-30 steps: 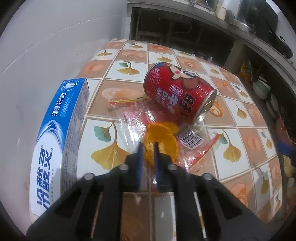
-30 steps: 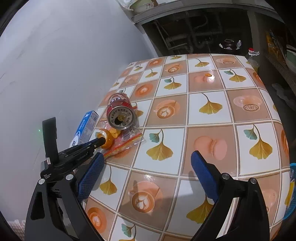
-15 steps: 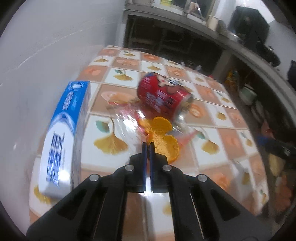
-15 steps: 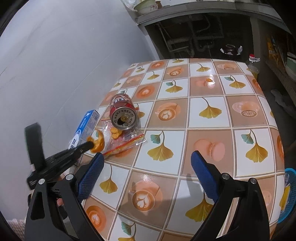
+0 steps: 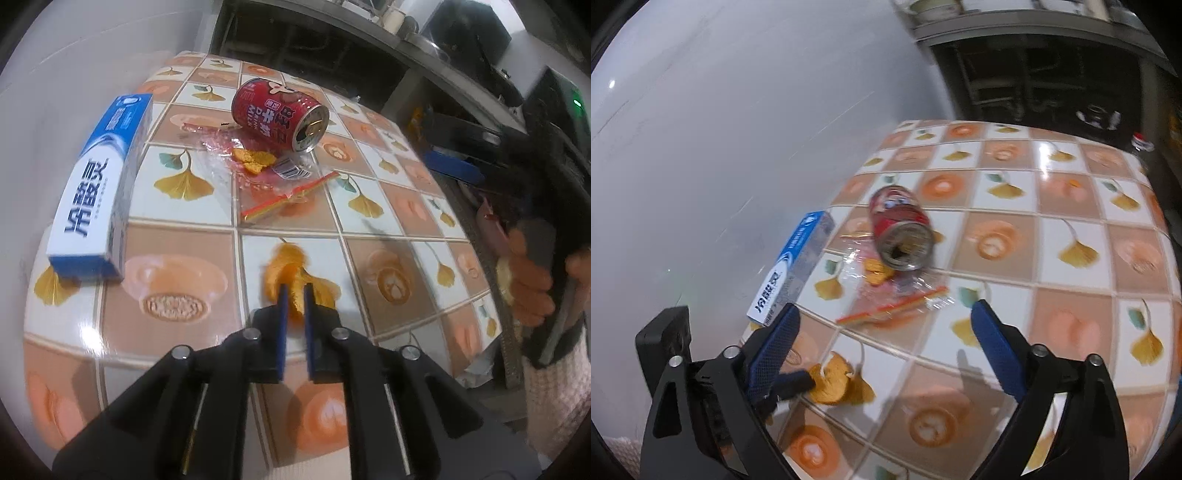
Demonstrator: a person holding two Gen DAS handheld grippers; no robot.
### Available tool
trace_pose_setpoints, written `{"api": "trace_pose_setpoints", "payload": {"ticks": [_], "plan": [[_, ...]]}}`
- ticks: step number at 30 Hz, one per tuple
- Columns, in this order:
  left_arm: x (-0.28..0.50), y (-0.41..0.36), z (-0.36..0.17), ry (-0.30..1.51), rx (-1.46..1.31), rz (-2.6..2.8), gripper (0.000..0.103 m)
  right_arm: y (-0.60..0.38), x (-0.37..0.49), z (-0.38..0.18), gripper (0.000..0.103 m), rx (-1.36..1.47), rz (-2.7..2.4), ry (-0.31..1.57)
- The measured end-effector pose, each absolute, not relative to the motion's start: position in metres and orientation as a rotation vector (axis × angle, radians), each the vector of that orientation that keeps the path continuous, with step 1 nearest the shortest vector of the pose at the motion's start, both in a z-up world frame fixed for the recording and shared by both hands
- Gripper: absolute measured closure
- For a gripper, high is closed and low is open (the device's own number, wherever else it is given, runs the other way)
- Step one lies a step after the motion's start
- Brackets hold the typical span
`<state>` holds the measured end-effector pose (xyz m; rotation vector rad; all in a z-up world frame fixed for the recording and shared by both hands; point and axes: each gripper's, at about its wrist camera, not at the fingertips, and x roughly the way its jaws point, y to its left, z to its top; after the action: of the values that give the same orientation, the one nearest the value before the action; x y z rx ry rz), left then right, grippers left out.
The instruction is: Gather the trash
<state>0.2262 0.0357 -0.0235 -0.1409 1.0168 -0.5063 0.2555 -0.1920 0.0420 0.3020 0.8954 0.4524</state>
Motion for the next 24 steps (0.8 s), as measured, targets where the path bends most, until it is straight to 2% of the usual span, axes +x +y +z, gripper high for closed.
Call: {"api": "trace_pose_setpoints", "payload": {"ticks": [3,5,15,24], "plan": [[0.225,0.044,-0.02,0.996,-0.165,-0.504,0.085,-0.175,0.268,0.04,0.025,0.288,0.48,0.911],[0.222,0.051,-0.016,0.977,-0.178,-0.502,0.083,-0.164,0.273,0.037,0.029,0.263,0.486,0.912],[0.213,0.069,-0.014,0.973,-0.194,-0.499,0.083,-0.085,0.288,0.006,0.059,-0.141,0.477,0.883],[0.212,0.076,-0.014,0.97,-0.199,-0.497,0.083,-0.06,0.306,-0.027,0.075,-0.294,0.438,0.91]]}}
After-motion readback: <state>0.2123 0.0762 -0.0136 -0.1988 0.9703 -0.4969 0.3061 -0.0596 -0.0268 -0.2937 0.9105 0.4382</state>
